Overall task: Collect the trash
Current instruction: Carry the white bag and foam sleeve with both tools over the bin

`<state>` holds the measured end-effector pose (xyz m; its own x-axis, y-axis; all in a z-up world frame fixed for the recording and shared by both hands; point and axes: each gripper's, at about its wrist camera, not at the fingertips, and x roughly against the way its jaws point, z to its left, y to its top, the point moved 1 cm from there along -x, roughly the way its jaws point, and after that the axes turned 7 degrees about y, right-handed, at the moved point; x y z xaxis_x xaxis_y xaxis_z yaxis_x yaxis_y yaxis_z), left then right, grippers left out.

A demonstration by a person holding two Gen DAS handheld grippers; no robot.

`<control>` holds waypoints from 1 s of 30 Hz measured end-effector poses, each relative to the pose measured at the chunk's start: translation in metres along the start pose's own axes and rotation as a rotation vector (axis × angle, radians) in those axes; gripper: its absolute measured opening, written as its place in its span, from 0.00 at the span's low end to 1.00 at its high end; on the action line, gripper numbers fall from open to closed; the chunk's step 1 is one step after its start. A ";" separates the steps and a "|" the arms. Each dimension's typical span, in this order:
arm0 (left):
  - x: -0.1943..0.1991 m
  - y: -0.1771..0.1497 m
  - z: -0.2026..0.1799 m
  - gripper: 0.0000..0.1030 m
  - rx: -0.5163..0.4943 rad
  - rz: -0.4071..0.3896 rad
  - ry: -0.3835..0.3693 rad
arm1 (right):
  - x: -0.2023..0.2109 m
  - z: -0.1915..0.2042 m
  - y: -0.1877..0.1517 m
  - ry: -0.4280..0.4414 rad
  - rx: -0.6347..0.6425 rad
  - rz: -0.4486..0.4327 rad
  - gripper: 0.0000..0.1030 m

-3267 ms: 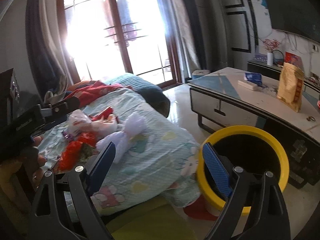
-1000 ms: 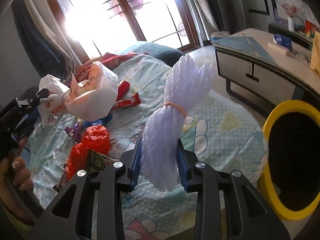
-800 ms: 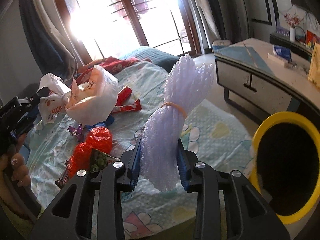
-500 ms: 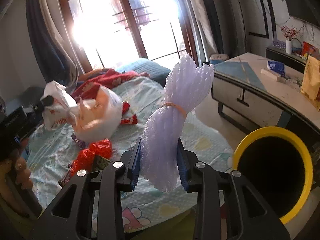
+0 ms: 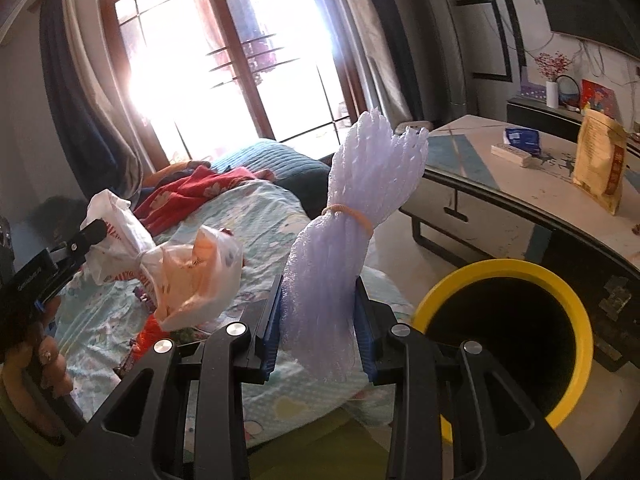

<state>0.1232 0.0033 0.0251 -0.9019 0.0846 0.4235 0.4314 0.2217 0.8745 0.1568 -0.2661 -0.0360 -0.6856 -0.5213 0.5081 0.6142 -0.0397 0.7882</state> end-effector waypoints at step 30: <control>-0.054 -0.051 -0.131 0.17 -0.325 0.114 -0.086 | 0.061 -0.102 -0.018 -0.182 -0.134 -0.081 0.31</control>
<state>0.1522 -0.1401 -0.0115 -0.8402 0.1755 0.5131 0.5004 -0.1135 0.8583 0.1441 -0.3841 -0.0549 -0.7864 -0.3500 0.5090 0.5924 -0.1940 0.7819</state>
